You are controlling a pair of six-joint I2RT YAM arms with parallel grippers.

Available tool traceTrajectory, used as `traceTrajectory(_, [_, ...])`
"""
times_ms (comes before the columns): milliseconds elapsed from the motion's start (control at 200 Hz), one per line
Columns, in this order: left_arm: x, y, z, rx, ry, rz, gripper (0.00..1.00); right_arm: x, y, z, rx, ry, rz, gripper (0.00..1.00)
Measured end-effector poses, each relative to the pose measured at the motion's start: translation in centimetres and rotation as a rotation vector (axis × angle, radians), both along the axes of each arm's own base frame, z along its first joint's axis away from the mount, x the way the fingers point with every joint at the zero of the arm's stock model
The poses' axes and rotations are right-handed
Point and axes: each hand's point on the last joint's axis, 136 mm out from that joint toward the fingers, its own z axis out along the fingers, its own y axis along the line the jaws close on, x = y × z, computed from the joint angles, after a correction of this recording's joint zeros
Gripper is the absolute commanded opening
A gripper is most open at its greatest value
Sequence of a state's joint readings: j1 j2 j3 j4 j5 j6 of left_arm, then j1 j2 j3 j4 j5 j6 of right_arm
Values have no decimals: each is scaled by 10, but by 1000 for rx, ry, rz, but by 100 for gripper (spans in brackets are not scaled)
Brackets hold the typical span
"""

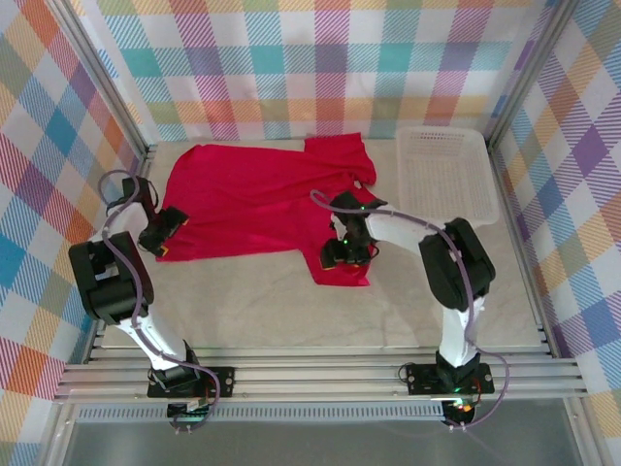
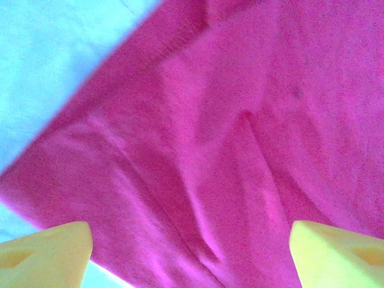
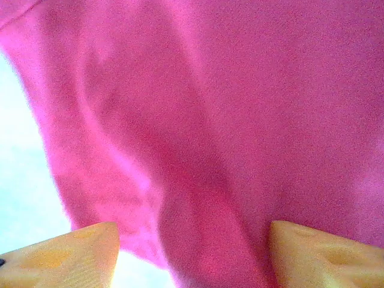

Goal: Fold the inside-out t-shirt

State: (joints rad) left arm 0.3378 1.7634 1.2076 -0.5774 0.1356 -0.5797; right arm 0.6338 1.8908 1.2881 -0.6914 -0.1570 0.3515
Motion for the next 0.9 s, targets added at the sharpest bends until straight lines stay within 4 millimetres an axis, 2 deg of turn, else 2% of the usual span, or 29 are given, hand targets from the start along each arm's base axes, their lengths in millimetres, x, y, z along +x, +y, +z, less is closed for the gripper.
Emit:
traceTrajectory(95, [-5,15,-1,0,5,57,84,-25,0,15,-6,-44,30,65])
traceTrajectory(200, [-10,21,-3,-8,14,94,83,-48,-3,22,7,-66,46,65])
traceTrajectory(470, [-14,21,-2,-20,30,111,82,-70,-12,-11,-6,18,20,65])
traceTrajectory(605, [-14,20,3,-20,29,110,78,-68,-11,-3,-8,7,21,69])
traceTrajectory(670, [-15,19,7,-22,21,109,75,-62,-9,12,5,-30,16,78])
traceTrajectory(720, [-14,19,10,-24,11,110,73,-57,-7,29,27,-68,5,79])
traceTrajectory(805, [-12,16,16,-36,-9,106,71,-41,-4,59,88,-130,-35,80])
traceTrajectory(900, [-8,12,19,-65,-32,101,67,-12,-7,70,128,-156,-114,80])
